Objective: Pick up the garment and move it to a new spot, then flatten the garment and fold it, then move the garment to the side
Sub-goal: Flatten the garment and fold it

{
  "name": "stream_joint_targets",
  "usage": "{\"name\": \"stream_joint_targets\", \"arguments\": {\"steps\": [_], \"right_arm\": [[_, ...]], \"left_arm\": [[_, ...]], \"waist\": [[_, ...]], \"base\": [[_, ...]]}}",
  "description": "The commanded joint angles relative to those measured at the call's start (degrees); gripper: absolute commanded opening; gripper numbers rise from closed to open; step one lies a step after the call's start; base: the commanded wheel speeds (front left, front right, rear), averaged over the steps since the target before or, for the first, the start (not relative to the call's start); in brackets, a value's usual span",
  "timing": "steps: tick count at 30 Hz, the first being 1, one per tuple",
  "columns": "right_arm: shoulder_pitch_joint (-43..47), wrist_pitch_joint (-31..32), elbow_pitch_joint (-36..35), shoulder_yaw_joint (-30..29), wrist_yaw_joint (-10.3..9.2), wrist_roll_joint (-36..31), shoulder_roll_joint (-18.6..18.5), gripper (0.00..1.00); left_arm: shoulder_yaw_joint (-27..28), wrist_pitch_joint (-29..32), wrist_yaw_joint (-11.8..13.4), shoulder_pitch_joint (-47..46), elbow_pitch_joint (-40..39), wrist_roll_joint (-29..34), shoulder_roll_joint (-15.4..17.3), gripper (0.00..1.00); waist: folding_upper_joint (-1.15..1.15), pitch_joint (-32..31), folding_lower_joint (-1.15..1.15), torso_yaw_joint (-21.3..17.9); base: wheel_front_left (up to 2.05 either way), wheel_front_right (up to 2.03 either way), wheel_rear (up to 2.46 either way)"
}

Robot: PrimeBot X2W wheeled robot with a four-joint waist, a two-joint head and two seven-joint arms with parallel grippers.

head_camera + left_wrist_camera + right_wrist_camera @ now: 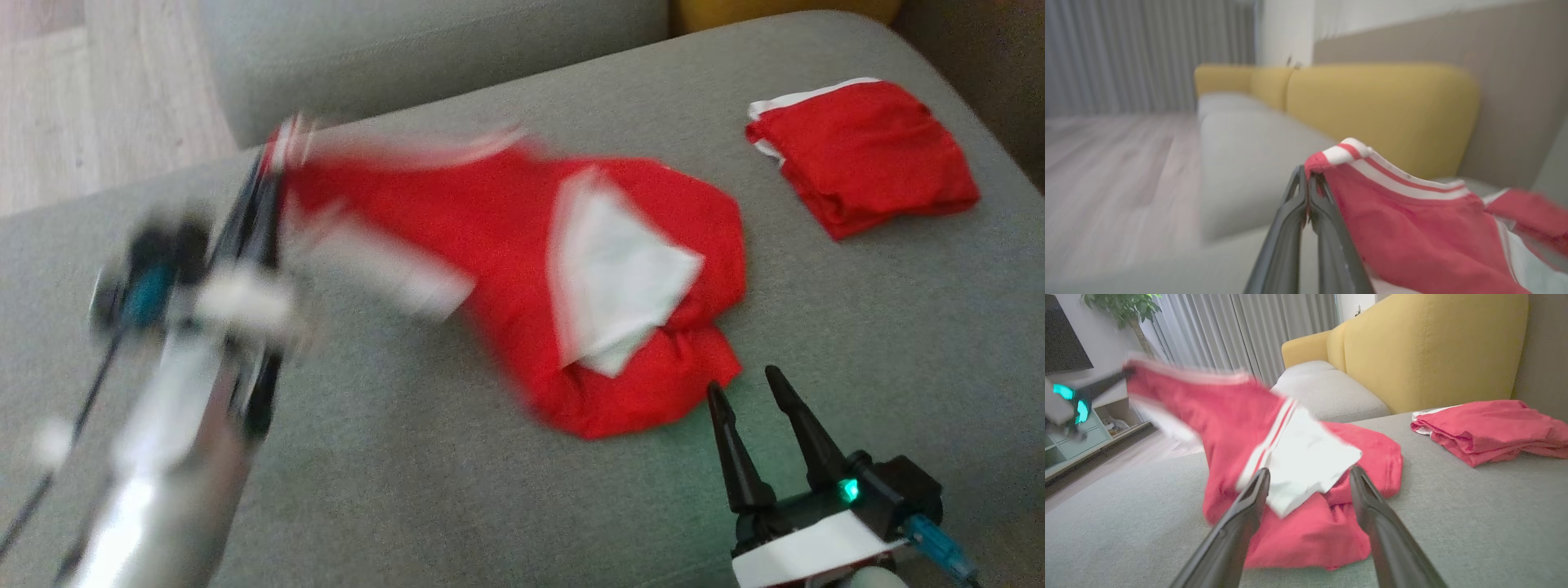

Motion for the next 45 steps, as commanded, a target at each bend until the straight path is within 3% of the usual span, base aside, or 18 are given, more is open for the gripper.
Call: {"name": "stream_joint_targets", "arguments": {"steps": [1,5,6,7,8,13,17,20,22,27,32,39,45], "right_arm": [[-2.50,-0.22,-1.99,0.98,0.39,-0.22,-0.08,1.00],[-2.62,-0.22,-1.85,0.37,0.39,-0.20,-0.66,1.00],[-2.47,-0.22,-1.70,0.42,0.39,-0.09,-0.85,1.00],[-2.29,-0.22,-1.57,0.57,0.39,-0.03,-1.09,1.00],[-2.06,-0.22,-1.46,0.79,0.39,0.04,-1.33,1.00],[-0.83,-0.22,-1.33,0.78,0.39,0.08,-1.91,1.00],[-1.25,-0.22,-1.32,1.99,0.39,0.12,-2.12,1.00],[-1.97,-0.22,-1.41,3.06,0.39,0.24,-2.27,1.00],[-2.52,-0.22,-1.62,3.72,0.39,0.28,-2.32,1.00],[-4.20,-0.22,-1.86,4.94,0.39,0.58,-2.02,1.00],[-5.46,-0.22,-1.80,6.15,0.39,1.16,-1.00,1.00],[-5.99,-0.22,-1.35,6.99,0.39,2.22,0.50,1.00],[-6.51,-0.22,-2.38,5.82,0.39,2.73,1.21,1.00]], "left_arm": [[2.71,-0.35,0.42,-1.30,-1.50,0.50,2.42,0.00],[6.65,-0.35,1.79,8.54,0.34,0.74,5.16,0.00],[7.43,-0.35,1.92,10.18,0.49,0.85,5.51,0.42],[8.02,-0.35,1.97,11.30,0.41,1.16,5.84,0.93],[9.02,-0.35,2.20,12.08,-0.09,1.28,6.07,1.00],[9.99,-0.35,2.21,11.94,-6.24,6.35,8.31,1.00],[5.94,-0.09,-1.80,7.52,-11.23,9.13,8.56,1.00],[-2.37,3.88,-3.77,2.35,-14.51,10.18,8.77,1.00],[-11.11,7.70,-3.90,-1.74,-16.89,8.93,9.22,1.00],[-31.48,16.80,-3.93,-12.95,-20.36,-2.20,11.38,1.00],[-44.69,22.77,-3.94,-22.01,-18.86,-12.69,13.65,1.00],[-48.66,24.66,-3.95,-26.65,-15.29,-16.81,15.24,1.00],[-48.76,29.00,-3.95,-26.72,-15.29,-13.39,14.29,1.00]], "waist": [[0.00,0.97,-0.01,0.91],[0.00,1.54,-0.01,2.17],[0.00,1.56,-0.01,2.62],[0.00,1.43,-0.01,3.12],[0.00,1.14,-0.01,3.56],[0.00,-0.49,-0.01,5.14],[0.00,-1.03,-0.01,4.73],[0.00,-0.67,-0.01,3.12],[0.00,0.20,-0.01,1.46],[0.00,3.94,-0.01,-4.22],[0.00,8.19,-0.01,-10.46],[0.00,12.02,-0.01,-16.73],[0.00,15.77,-0.01,-17.88]], "base": [[0.00,0.00,0.00],[0.00,0.00,0.00],[0.00,0.00,0.00],[0.00,0.00,0.00],[0.00,0.00,0.00],[0.00,0.00,0.00],[0.00,0.00,0.00],[0.00,0.00,0.00],[0.00,0.00,0.00],[0.00,0.00,0.00],[0.00,0.00,0.00],[0.00,0.00,0.00],[0.00,0.00,0.00]]}}
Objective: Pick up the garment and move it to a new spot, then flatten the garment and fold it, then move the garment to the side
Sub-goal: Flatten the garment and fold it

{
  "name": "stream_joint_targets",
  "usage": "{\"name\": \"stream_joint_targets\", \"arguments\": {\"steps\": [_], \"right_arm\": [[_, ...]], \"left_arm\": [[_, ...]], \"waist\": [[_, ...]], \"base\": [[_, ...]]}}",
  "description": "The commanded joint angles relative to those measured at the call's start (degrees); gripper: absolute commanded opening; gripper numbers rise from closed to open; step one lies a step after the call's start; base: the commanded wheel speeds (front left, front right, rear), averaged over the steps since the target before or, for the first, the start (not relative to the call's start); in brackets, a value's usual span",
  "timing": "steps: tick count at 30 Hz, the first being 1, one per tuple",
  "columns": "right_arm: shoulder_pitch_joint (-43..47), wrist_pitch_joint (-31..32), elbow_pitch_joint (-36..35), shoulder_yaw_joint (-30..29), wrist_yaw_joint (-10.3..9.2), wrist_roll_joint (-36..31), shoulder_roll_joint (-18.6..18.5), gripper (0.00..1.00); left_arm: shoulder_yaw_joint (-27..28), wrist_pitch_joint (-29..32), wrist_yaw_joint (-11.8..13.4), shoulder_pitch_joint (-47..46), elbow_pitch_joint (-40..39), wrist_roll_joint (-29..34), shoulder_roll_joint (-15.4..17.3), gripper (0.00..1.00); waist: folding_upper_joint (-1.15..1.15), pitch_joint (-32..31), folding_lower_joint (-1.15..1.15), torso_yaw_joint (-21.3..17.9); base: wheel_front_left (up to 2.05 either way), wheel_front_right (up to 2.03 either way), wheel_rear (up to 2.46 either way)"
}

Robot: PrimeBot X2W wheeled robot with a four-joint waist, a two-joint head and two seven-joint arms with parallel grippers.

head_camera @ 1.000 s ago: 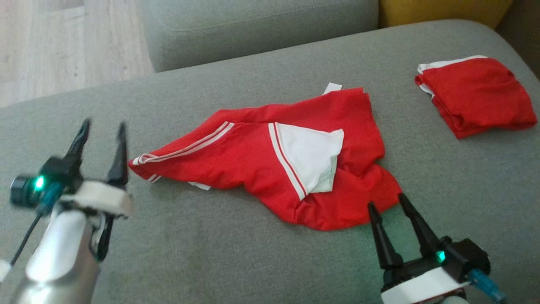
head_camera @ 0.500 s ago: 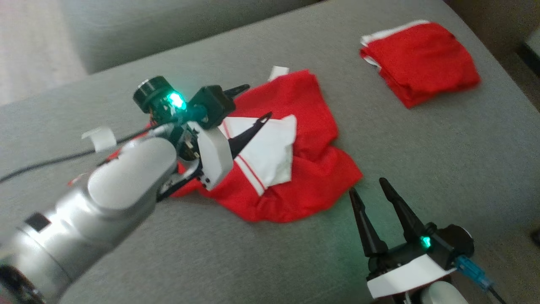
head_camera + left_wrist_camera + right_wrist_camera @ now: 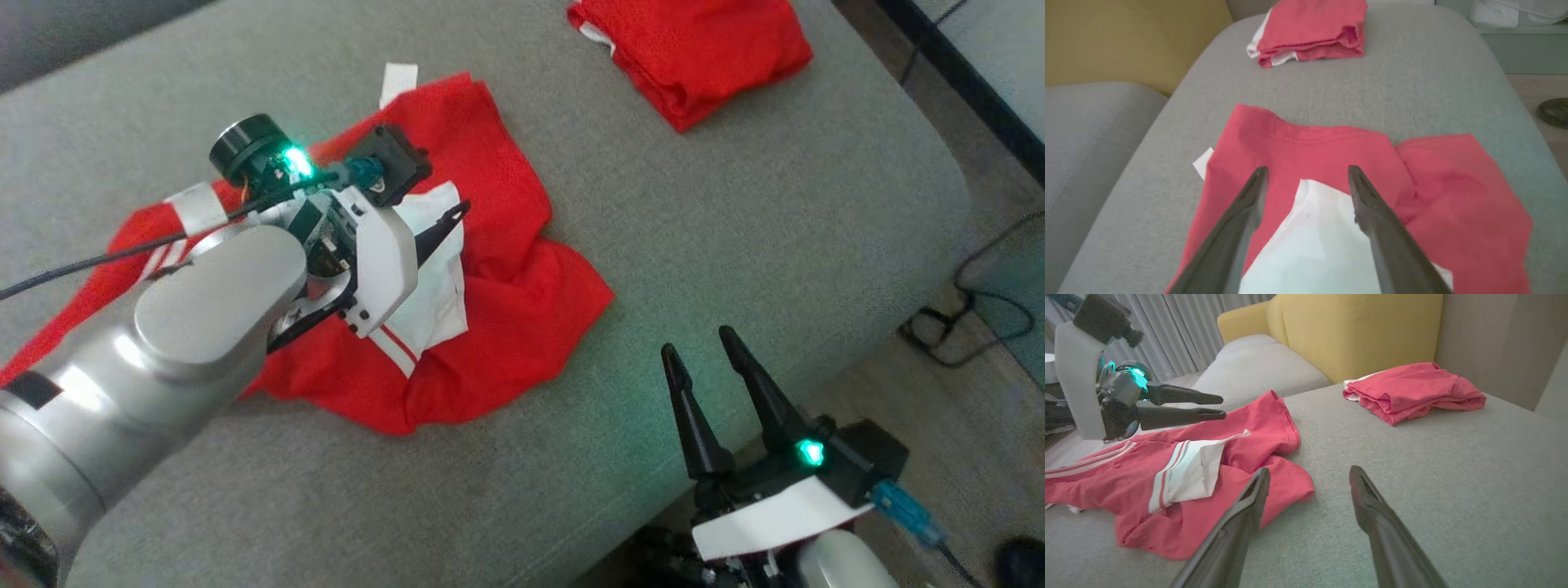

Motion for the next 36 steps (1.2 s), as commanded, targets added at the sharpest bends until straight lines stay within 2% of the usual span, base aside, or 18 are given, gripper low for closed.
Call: {"name": "stream_joint_targets", "arguments": {"steps": [1,11,22,23,25,26,27,28,29,36], "right_arm": [[-1.55,-0.22,-2.09,0.83,0.39,0.49,0.07,1.00],[-1.76,-0.22,-3.60,-0.06,0.39,3.37,0.16,1.00],[-2.41,-0.22,-3.94,-0.05,0.39,4.40,0.16,1.00],[-2.43,-0.22,-3.95,0.01,0.39,4.44,0.16,1.00],[-2.48,-0.22,-4.00,0.11,0.39,4.52,0.17,1.00],[-2.52,-0.22,-4.05,0.13,0.39,4.59,0.17,1.00],[-2.56,-0.22,-4.06,0.16,0.39,4.65,0.17,1.00],[-2.61,-0.22,-4.08,0.18,0.39,4.71,0.17,1.00],[-2.65,-0.22,-4.11,0.20,0.39,4.80,0.17,1.00],[-2.95,-0.22,-3.97,0.49,0.39,5.17,0.17,1.00]], "left_arm": [[2.30,0.76,0.10,-3.19,-0.87,1.02,0.75,1.00],[2.29,3.33,0.10,-3.64,2.36,5.55,-0.09,1.00],[2.29,4.94,0.10,-2.64,-1.70,9.22,0.11,1.00],[2.29,4.92,0.10,-2.66,-1.79,9.34,0.27,0.76],[2.29,4.84,0.10,-2.70,-1.90,9.54,0.61,0.43],[2.29,4.78,0.10,-2.71,-2.02,9.76,0.78,0.36],[2.29,4.68,0.10,-2.73,-2.11,9.90,0.97,0.24],[2.29,4.58,0.10,-2.75,-2.18,10.00,1.13,0.03],[2.29,4.53,0.10,-2.77,-2.26,10.07,1.27,0.00],[2.28,3.39,0.10,-3.19,-2.87,10.19,1.62,0.00]], "waist": [[0.00,2.22,-0.02,-1.19],[0.00,5.13,-0.02,-1.67],[0.00,6.46,-0.02,-1.90],[0.00,6.51,-0.02,-1.90],[0.00,6.62,-0.02,-1.91],[0.00,6.68,-0.02,-1.92],[0.00,6.76,-0.02,-1.92],[0.00,6.84,-0.02,-1.92],[0.00,6.94,-0.02,-1.92],[0.00,7.07,-0.02,-1.92]], "base": [[0.00,0.00,0.00],[0.00,0.00,0.00],[0.00,0.00,0.00],[0.00,0.00,0.00],[0.00,0.00,0.00],[0.00,0.00,0.00],[0.00,0.00,0.00],[0.00,0.00,0.00],[0.00,0.00,0.00],[0.00,0.00,0.00]]}}
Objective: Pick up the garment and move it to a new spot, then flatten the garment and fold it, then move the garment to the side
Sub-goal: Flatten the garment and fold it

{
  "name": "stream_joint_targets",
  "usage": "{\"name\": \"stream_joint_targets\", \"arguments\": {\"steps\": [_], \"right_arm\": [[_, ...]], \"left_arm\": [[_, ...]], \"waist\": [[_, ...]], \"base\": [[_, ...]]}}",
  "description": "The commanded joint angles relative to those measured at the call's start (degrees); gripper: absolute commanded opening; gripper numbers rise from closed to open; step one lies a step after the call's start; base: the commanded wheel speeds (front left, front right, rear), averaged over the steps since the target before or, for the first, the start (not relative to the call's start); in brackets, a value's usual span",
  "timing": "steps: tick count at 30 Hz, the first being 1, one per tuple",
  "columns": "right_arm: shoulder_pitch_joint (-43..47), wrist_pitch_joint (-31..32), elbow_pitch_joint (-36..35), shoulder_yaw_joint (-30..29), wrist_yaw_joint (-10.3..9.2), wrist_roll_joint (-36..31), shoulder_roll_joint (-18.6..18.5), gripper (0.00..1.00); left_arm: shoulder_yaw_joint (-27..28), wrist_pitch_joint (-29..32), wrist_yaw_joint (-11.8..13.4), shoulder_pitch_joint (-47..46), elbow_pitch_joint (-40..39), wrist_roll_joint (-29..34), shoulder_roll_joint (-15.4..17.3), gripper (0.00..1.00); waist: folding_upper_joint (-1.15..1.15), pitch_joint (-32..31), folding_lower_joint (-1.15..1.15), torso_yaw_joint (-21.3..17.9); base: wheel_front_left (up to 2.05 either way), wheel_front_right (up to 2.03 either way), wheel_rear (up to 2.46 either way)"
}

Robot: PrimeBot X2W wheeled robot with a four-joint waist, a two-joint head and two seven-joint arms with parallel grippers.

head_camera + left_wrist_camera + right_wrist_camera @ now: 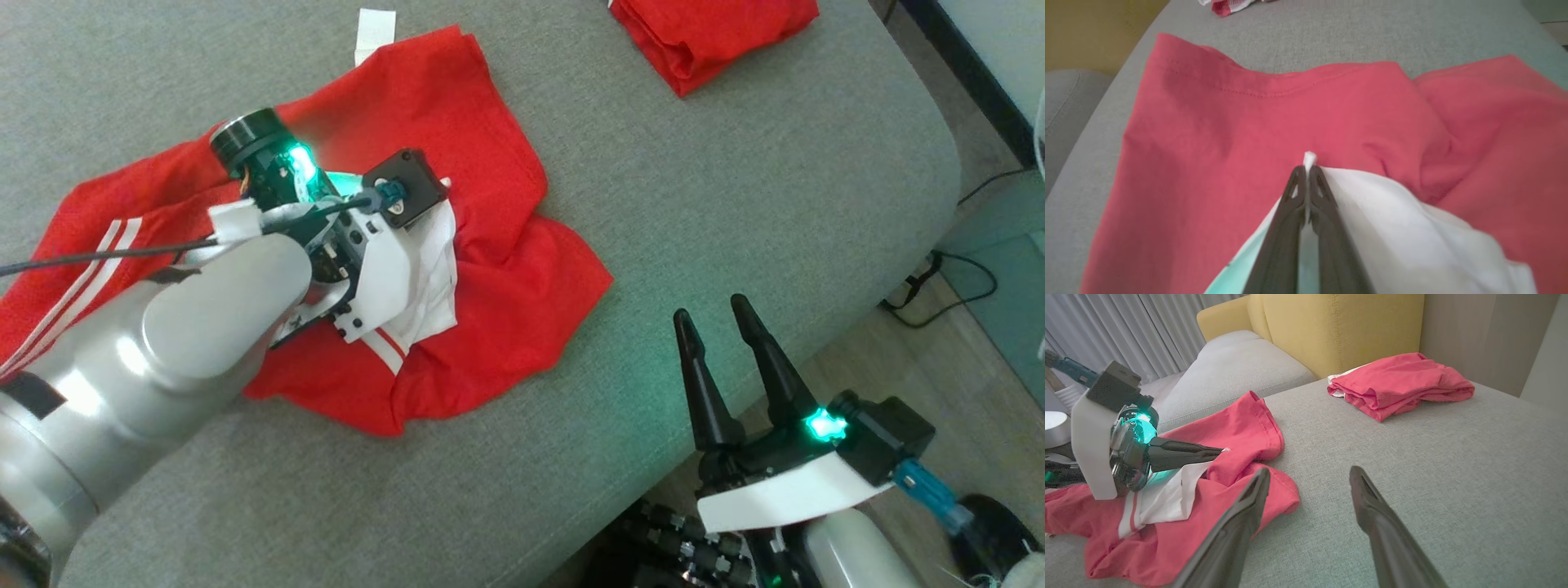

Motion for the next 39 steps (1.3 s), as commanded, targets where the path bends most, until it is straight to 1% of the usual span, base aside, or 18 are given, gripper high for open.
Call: {"name": "stream_joint_targets", "arguments": {"steps": [1,4,7,9,13,17,19,24,26,29,32,35,39], "right_arm": [[-1.07,-0.22,-1.51,1.17,0.39,0.35,-0.30,1.00],[-1.46,-0.22,-0.83,1.78,0.39,0.04,-0.30,1.00],[-1.89,-0.22,0.45,2.82,0.39,-0.73,-0.30,1.00],[-1.67,-0.22,1.25,2.21,0.39,-1.46,-0.30,1.00],[-0.94,-0.22,2.27,0.50,0.39,-3.39,-0.30,1.00],[-0.13,-0.22,2.64,-0.39,0.39,-4.39,-1.02,1.00],[0.55,-0.22,2.81,-0.72,0.39,-4.56,-1.57,1.00],[3.00,-0.22,3.83,-0.74,0.39,-4.31,-2.91,1.00],[4.16,-0.22,5.46,0.46,0.39,-2.66,-3.38,1.00],[4.94,-0.22,7.97,2.07,0.39,-1.47,-4.77,1.00],[4.97,-0.22,10.81,1.98,0.39,-2.77,-5.33,1.00],[4.50,-0.22,12.92,0.47,0.39,-4.46,-4.77,1.00],[3.13,-0.22,15.98,0.46,0.39,-7.88,-4.19,1.00]], "left_arm": [[2.25,-1.09,0.10,-3.29,-1.47,0.20,0.98,0.00],[2.25,-4.85,0.10,-3.98,-1.84,-0.59,1.46,0.00],[2.25,-9.59,0.10,-4.65,-1.94,-2.10,2.66,0.00],[2.25,-12.86,0.10,-5.30,-2.17,-2.95,2.80,0.00],[2.27,-19.81,0.10,-7.12,-1.47,-4.75,3.33,0.00],[3.56,-25.87,0.13,-7.33,0.72,-6.25,5.39,0.00],[4.64,-28.09,0.58,-6.70,1.54,-6.89,6.68,0.00],[7.33,-30.84,2.31,-3.97,1.79,-9.20,10.37,0.00],[8.22,-31.28,2.86,-2.88,1.61,-10.20,11.71,0.00],[9.06,-31.72,3.45,-2.17,1.42,-10.80,12.87,0.00],[9.41,-31.91,3.95,-1.71,1.41,-11.03,13.57,0.00],[9.78,-32.09,4.23,-1.19,1.60,-11.44,13.88,0.00],[9.76,-32.29,4.13,-0.50,2.07,-11.58,14.07,0.00]], "waist": [[0.00,-0.38,0.00,0.03],[0.00,-1.75,0.00,0.24],[0.00,-4.12,0.00,0.71],[0.00,-5.93,0.00,2.79],[0.00,-9.41,0.00,8.18],[0.00,-13.20,0.00,13.07],[0.00,-14.81,0.00,15.30],[0.00,-18.33,0.00,20.59],[0.00,-19.15,0.00,22.45],[0.00,-19.65,0.00,25.17],[0.00,-19.93,0.00,26.82],[0.00,-20.17,0.00,27.83],[0.00,-20.46,0.00,28.57]], "base": [[0.00,0.00,0.00],[0.00,0.00,0.00],[0.00,0.00,0.00],[0.00,0.00,0.00],[0.00,0.00,0.00],[0.00,0.00,0.00],[0.00,0.00,0.00],[0.00,0.00,0.00],[0.00,0.00,0.00],[0.00,0.00,0.00],[0.00,0.00,0.00],[0.00,0.00,0.00],[0.00,0.00,0.00]]}}
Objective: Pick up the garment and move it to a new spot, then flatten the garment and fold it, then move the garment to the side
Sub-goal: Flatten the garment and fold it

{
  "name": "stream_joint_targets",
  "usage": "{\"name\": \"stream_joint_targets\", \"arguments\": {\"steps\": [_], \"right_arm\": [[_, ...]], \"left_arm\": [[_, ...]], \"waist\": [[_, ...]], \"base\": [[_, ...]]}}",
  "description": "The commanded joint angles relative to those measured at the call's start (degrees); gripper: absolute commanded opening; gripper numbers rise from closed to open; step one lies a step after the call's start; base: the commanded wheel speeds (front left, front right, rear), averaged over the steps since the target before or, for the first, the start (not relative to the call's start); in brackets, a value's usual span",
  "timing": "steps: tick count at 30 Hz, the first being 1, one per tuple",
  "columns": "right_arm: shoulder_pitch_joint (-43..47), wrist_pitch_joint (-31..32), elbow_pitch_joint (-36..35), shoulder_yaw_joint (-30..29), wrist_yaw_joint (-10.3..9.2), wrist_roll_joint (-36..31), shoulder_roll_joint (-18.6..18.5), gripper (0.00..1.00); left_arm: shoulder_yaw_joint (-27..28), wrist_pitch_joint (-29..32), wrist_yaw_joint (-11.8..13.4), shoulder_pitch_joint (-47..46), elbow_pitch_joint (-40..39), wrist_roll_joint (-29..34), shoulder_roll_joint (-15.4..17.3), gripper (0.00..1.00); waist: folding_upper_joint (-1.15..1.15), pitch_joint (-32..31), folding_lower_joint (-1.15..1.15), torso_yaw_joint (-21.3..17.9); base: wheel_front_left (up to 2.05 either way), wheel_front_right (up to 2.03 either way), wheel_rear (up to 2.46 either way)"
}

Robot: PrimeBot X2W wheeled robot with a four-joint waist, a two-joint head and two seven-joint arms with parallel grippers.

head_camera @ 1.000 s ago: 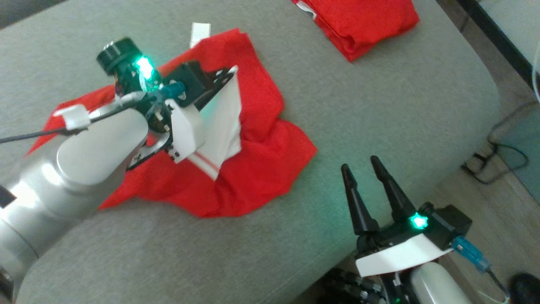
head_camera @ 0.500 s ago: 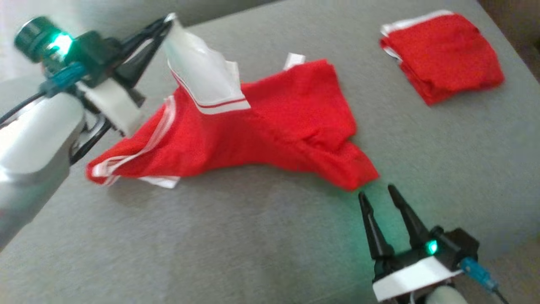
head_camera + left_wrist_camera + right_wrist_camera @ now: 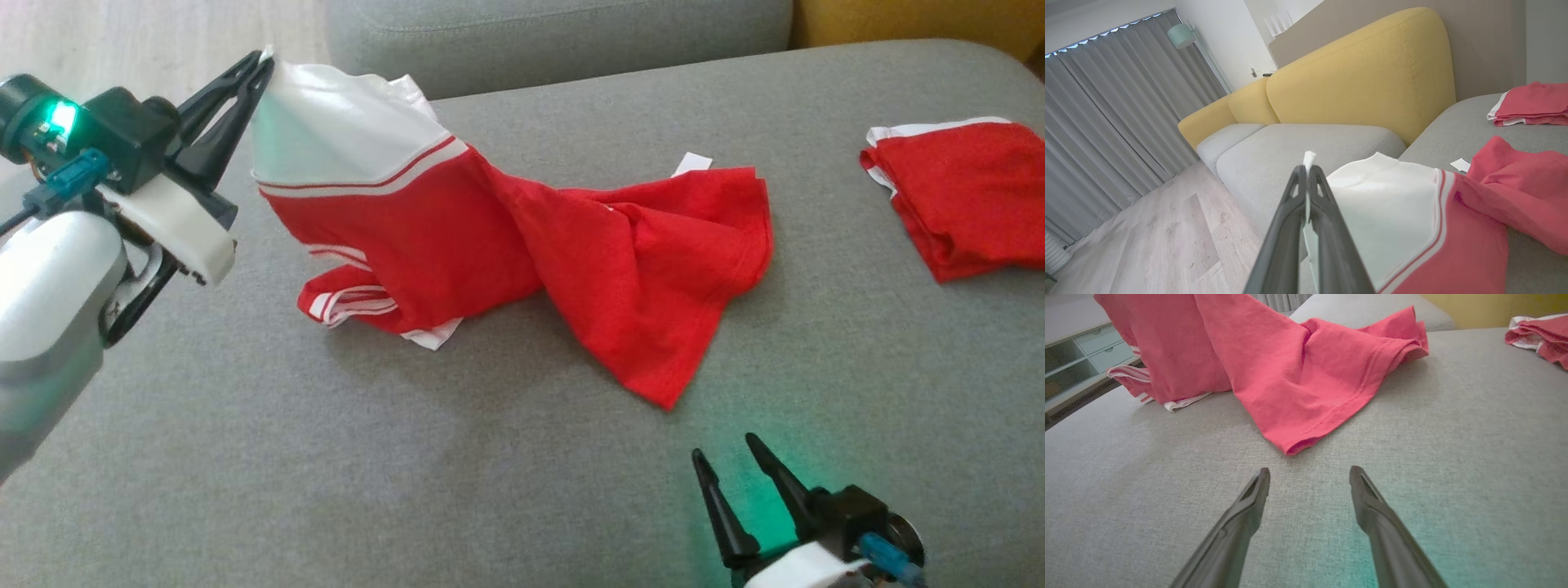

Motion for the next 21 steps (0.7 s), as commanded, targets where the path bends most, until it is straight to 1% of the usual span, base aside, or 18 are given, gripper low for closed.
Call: {"name": "stream_joint_targets", "arguments": {"steps": [1,5,9,12,15,19,21], "right_arm": [[-2.29,-0.23,-1.31,1.13,0.39,-0.43,0.01,1.00],[-4.67,-0.23,0.84,2.66,0.39,-2.56,0.86,1.00],[-9.55,-0.23,5.56,4.56,0.39,-4.72,1.76,1.00],[-12.24,-0.23,7.96,5.14,0.39,-5.17,2.18,1.00],[-14.20,-0.23,11.32,5.91,0.39,-4.58,2.35,1.00],[-16.21,-0.23,16.33,7.87,0.39,-1.44,2.22,1.00],[-17.25,-0.23,17.75,8.46,0.39,-0.32,1.92,1.00]], "left_arm": [[2.99,-0.50,0.24,-2.40,-0.40,-0.40,2.29,0.00],[3.06,-0.62,0.10,-2.43,-0.24,-0.37,2.30,0.00],[2.69,-0.41,-0.30,-3.33,-0.51,0.05,2.02,0.00],[2.32,-0.24,-0.59,-3.91,-0.49,0.30,1.44,0.00],[1.99,-0.24,-0.88,-4.35,-0.18,0.46,0.77,0.00],[1.66,-0.20,-1.19,-4.87,0.15,0.54,0.02,0.00],[1.60,-0.22,-1.33,-5.16,0.32,0.57,-0.13,0.00]], "waist": [[0.00,-0.19,0.00,0.20],[0.00,0.26,0.00,0.67],[0.00,1.34,0.00,1.42],[0.00,1.82,0.00,2.03],[0.00,2.05,0.00,2.64],[0.00,2.54,0.00,3.45],[0.00,2.97,0.00,3.71]], "base": [[0.00,0.00,0.00],[0.00,0.00,0.00],[0.00,0.00,0.00],[0.00,0.00,0.00],[0.00,0.00,0.00],[0.00,0.00,0.00],[0.00,0.00,0.00]]}}
